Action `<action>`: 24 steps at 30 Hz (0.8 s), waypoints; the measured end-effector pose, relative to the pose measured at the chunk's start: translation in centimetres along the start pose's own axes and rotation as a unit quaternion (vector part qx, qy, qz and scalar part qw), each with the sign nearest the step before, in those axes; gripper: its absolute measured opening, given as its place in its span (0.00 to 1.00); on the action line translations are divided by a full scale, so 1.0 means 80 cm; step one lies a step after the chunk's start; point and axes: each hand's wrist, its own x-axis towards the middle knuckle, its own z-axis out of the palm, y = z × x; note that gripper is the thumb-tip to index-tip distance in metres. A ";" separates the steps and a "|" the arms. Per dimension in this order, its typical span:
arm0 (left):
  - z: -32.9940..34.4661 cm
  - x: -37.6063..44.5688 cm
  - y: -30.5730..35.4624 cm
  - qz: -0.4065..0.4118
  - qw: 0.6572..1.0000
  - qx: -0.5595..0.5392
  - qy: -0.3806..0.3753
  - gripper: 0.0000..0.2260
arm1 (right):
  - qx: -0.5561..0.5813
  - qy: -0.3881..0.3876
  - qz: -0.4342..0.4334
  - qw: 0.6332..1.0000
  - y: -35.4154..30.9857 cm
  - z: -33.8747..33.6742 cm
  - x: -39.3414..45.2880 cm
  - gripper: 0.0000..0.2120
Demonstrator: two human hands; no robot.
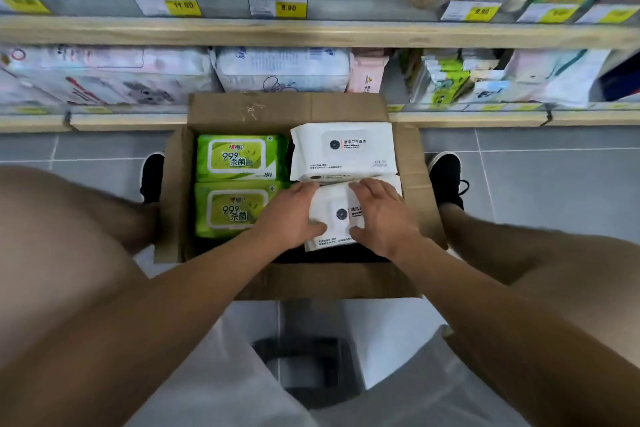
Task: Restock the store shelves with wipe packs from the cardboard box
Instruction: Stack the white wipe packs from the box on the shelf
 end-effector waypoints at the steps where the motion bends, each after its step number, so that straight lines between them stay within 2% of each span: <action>1: 0.001 0.004 0.000 -0.004 1.000 0.004 -0.004 0.37 | 0.002 0.002 0.002 1.000 0.003 0.003 0.001 0.39; 6: 0.002 0.025 -0.002 -0.045 0.997 0.000 -0.070 0.44 | 0.005 0.025 -0.006 1.000 0.008 0.010 0.003 0.38; 10: 0.003 0.029 0.002 -0.034 0.997 0.013 -0.072 0.39 | -0.021 0.026 -0.021 0.999 0.016 0.000 0.008 0.38; 12: 0.006 0.023 0.007 -0.013 0.998 0.019 -0.063 0.36 | -0.045 -0.004 -0.025 0.999 0.020 -0.008 0.014 0.40; 16: 0.017 0.003 0.015 0.081 0.994 0.066 -0.031 0.28 | -0.089 -0.150 -0.034 0.984 0.023 -0.010 0.031 0.54; 18: 0.019 -0.005 0.014 0.110 0.991 0.078 -0.015 0.26 | -0.080 -0.199 -0.034 0.976 0.022 -0.010 0.038 0.57; 22: 0.001 -0.002 0.005 0.117 0.993 0.019 -0.026 0.24 | -0.070 -0.204 -0.041 0.976 0.020 -0.015 0.040 0.52; 24: -0.019 0.011 0.001 0.094 0.995 -0.022 0.001 0.22 | -0.071 -0.182 -0.051 0.979 0.020 -0.016 0.034 0.50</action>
